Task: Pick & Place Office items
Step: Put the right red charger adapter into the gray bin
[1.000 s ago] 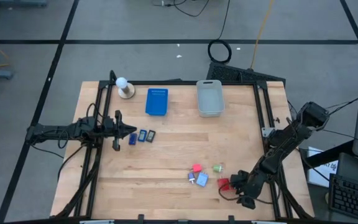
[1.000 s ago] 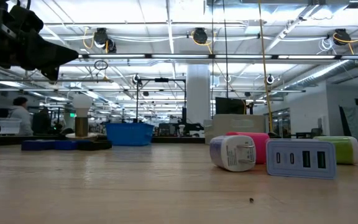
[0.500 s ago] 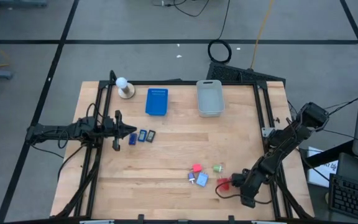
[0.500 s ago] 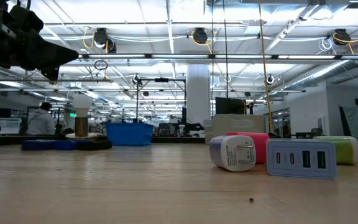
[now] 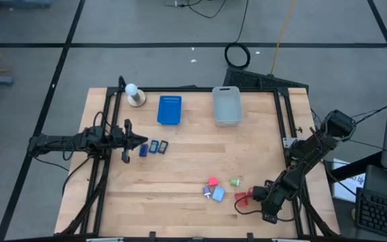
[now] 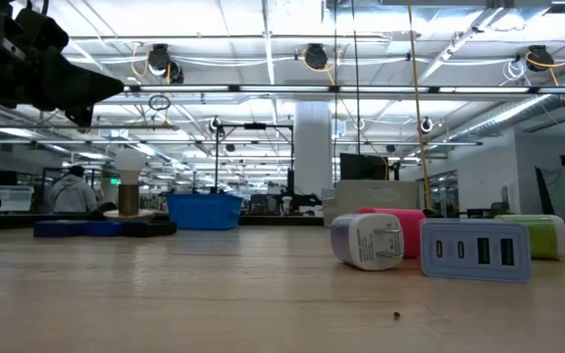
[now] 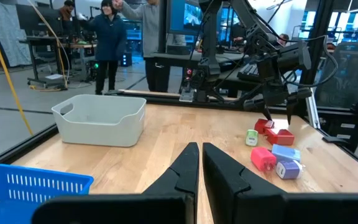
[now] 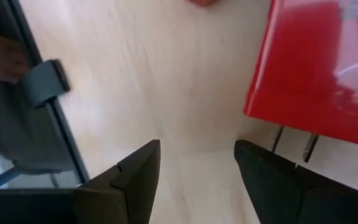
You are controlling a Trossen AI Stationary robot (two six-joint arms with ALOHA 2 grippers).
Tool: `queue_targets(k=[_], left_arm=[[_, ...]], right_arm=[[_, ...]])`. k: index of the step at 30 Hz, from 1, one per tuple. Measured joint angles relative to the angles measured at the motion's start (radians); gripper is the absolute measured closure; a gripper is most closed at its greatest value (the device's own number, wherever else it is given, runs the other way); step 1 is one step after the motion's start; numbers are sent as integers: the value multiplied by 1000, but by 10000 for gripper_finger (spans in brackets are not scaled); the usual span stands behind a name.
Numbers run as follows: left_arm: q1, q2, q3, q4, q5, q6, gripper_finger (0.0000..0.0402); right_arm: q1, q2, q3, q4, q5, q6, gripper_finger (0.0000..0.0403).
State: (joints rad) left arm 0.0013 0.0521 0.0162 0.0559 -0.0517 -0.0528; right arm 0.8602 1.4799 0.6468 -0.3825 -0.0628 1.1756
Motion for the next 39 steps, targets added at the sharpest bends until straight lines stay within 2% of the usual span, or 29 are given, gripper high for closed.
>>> queue_targets(k=[6, 10, 15, 21, 26, 33, 39], left_arm=[[0, 0, 0, 0, 0, 0, 380], [0, 0, 0, 0, 0, 0, 380], [0, 0, 0, 0, 0, 0, 380], [0, 0, 0, 0, 0, 0, 380], [0, 0, 0, 0, 0, 0, 380], [0, 0, 0, 0, 0, 0, 380], [0, 0, 0, 0, 0, 0, 380]], right_arm=[[-6, 1, -1, -152, 49, -11, 190], [-6, 1, -1, -192, 68, -37, 177], [-7, 1, -1, -246, 141, -76, 159], [-10, 2, -2, -330, 184, -105, 167], [-18, -19, -2, -331, 192, -132, 170], [-72, -127, -2, -282, 196, -177, 166], [-120, -207, -6, -245, 301, -199, 171]])
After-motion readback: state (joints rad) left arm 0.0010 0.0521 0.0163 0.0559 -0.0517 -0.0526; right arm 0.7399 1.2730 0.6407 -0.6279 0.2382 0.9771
